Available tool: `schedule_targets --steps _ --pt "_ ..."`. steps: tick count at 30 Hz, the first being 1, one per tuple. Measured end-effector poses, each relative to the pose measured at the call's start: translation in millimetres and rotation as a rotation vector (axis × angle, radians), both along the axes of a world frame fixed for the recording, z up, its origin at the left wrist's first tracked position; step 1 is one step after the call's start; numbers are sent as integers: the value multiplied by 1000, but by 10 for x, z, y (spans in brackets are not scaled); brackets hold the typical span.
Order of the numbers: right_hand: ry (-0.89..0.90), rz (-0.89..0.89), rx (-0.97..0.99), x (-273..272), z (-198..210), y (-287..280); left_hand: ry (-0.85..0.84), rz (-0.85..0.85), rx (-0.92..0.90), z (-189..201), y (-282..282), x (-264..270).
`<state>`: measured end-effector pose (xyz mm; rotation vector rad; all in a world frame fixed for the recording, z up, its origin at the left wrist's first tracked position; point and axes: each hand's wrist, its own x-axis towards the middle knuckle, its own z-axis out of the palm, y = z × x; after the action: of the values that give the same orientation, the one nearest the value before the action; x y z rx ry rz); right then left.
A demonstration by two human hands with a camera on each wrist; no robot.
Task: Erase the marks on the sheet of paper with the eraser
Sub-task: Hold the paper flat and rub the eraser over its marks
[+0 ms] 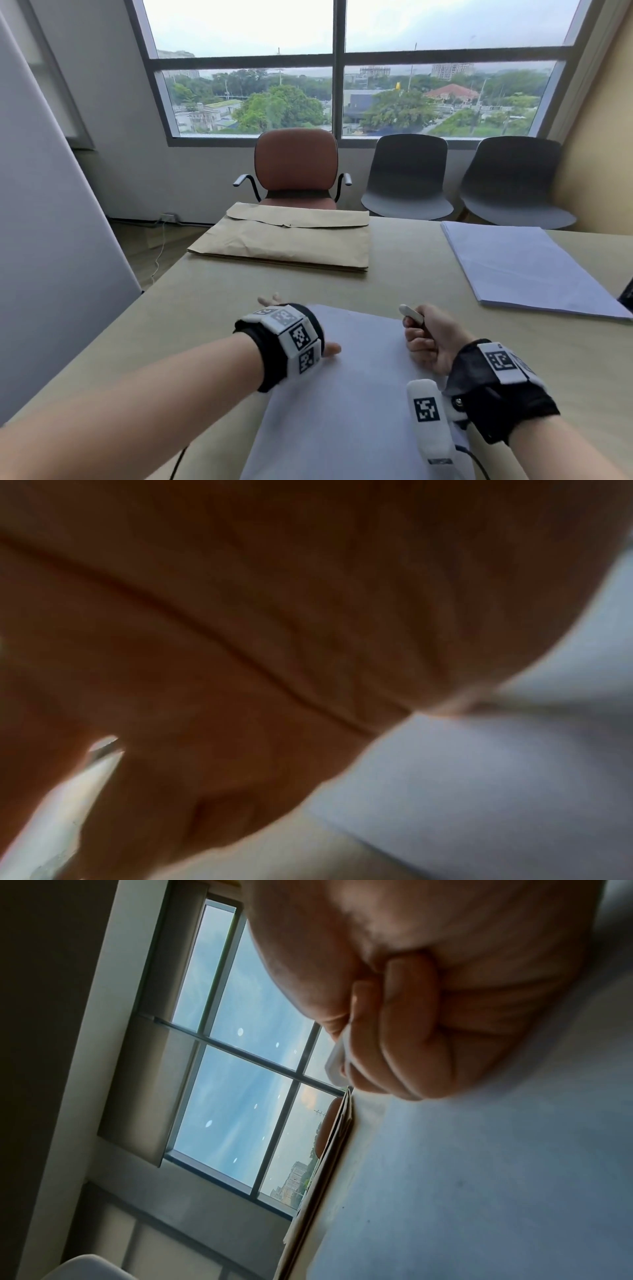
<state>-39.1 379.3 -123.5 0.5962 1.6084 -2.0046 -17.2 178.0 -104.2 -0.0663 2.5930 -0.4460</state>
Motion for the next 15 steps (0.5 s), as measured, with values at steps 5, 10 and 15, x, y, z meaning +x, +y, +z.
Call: schedule_targets --steps 5,10,15 --pt "10 8 -9 -4 2 -9 26 -469 316 -24 388 44" --pt "4 6 -32 17 12 -5 10 -228 292 -118 232 -38" --pt "8 4 -42 13 1 4 33 -14 -81 12 -390 -123"
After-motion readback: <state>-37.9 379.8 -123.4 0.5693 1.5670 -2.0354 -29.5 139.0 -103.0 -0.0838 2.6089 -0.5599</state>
